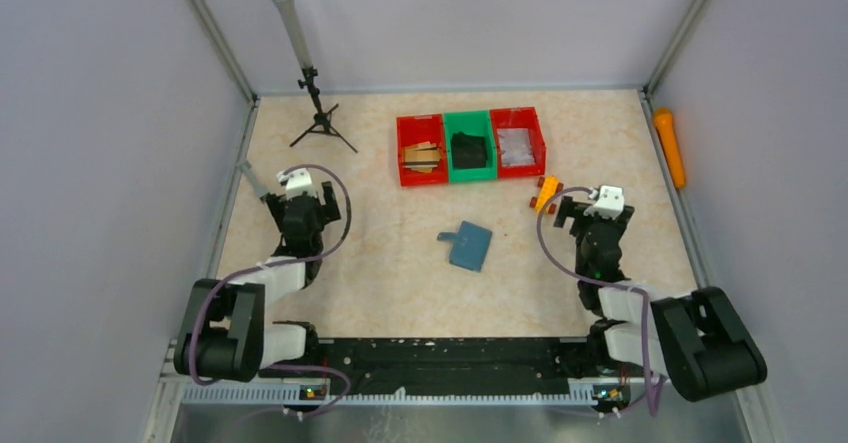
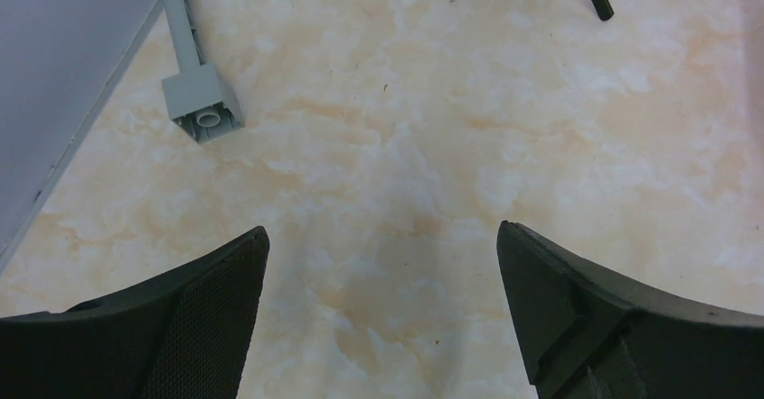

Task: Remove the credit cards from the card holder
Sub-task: Reset both arms

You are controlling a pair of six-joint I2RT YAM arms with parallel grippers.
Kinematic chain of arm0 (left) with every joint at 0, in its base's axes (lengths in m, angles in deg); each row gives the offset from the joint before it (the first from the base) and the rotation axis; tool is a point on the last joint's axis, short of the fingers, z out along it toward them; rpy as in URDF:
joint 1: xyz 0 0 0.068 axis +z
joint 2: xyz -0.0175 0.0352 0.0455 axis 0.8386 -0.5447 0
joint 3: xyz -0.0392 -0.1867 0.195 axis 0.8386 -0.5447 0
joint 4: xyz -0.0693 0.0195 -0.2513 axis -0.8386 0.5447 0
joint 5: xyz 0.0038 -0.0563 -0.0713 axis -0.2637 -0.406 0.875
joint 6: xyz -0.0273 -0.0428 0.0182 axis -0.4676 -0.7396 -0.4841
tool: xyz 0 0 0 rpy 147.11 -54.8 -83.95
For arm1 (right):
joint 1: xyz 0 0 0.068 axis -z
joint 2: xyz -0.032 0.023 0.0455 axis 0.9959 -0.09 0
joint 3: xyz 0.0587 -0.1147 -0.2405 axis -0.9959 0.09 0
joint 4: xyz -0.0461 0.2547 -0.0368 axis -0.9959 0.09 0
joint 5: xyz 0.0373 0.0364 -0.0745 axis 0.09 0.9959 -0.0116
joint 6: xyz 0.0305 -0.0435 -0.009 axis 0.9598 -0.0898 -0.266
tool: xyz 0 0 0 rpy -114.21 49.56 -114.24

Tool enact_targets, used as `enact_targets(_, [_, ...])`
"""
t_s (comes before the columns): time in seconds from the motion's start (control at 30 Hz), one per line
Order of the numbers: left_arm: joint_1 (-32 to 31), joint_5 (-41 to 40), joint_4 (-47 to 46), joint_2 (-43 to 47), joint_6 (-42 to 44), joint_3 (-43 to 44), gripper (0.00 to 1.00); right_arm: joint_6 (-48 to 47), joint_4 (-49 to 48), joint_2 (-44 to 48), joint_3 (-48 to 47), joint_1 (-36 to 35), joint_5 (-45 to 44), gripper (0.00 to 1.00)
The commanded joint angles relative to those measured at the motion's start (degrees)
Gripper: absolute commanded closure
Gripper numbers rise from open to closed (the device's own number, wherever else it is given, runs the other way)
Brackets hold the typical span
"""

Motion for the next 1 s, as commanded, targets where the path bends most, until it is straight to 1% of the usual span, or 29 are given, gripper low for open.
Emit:
enact_targets(0.0, [1.7,-0.5,-12.6,-2.7,0.9,0.1,0.01,-4.0,-19.3,-7.2,2.6,1.5,-2.4,0.03])
enact_targets(0.07, [2.5,0.7,-12.7,-4.4,2.0,1.5,0.03,-4.0,-24.4,-11.0,2.7,2.8,-1.5,0.04])
enact_targets(0.13, [2.6,0.9,-13.6,-5.5,3.5,1.9,0.05,-1.0,-26.5,-14.8,2.4,5.1,-1.7,0.04])
enact_targets(0.17, [2.7,2.6,-15.4,-5.8,3.6,1.2,0.05,0.0,-27.6,-15.7,2.3,6.5,0.2,0.03])
enact_targets(0.23, [2.8,5.0,-30.0,-9.9,5.7,-3.7,0.05,1.5,-22.3,-15.7,0.4,7.7,3.3,0.03])
enact_targets(0.27, [3.0,3.8,-36.5,-12.3,5.7,-5.9,0.05,2.0,-21.4,-17.0,-0.5,8.0,3.1,0.04])
enact_targets(0.3, [2.8,3.2,-41.1,-14.6,7.0,-6.8,0.05,1.7,-23.5,-19.4,-0.8,8.1,2.9,0.06])
enact_targets(0.33, [2.8,3.6,-39.5,-14.5,6.9,-6.6,0.04,0.7,-24.6,-20.3,-1.5,8.2,4.0,0.10])
enact_targets(0.37, [2.9,3.9,-34.9,-12.8,6.5,-5.6,0.03,0.8,-19.2,-19.1,-3.2,8.5,6.8,0.20])
enact_targets(0.4, [3.0,3.9,-31.1,-11.9,5.1,-4.4,0.04,0.8,-15.9,-19.0,-4.3,8.8,9.3,0.28])
enact_targets(0.43, [3.1,4.3,-29.7,-11.6,4.7,-4.0,0.05,0.3,-18.8,-19.6,-3.7,9.0,10.1,0.31])
enact_targets(0.47, [3.1,4.1,-30.7,-11.7,5.0,-4.4,0.06,-0.6,-19.4,-19.6,-3.2,9.1,12.2,0.32])
enact_targets(0.5, [3.1,3.9,-32.2,-12.1,5.4,-4.8,0.02,-0.8,-19.0,-19.4,-3.2,9.1,13.3,0.32])
enact_targets(0.6, [3.1,3.9,-34.8,-12.9,5.6,-5.3,0.01,-0.9,-19.2,-19.6,-3.2,9.1,13.2,0.31])
enact_targets(0.7, [3.5,4.4,-31.8,-12.9,5.0,-3.7,0.01,-0.9,-19.3,-19.5,-3.2,9.1,13.2,0.31])
enact_targets(0.77, [4.2,5.1,-30.0,-12.8,4.4,-2.9,0.01,-0.3,-18.2,-19.7,-3.9,9.1,11.2,0.30])
enact_targets(0.8, [4.2,5.1,-29.9,-12.8,4.4,-2.9,0.01,0.2,-17.3,-19.5,-4.1,9.1,10.5,0.09])
enact_targets(0.83, [4.2,5.2,-30.0,-12.9,4.4,-2.9,0.01,0.3,-17.6,-19.5,-3.9,9.1,10.3,0.02])
enact_targets(0.97, [4.3,5.1,-30.1,-12.8,4.4,-3.0,0.01,0.1,-18.1,-19.7,-3.9,9.1,10.2,0.01])
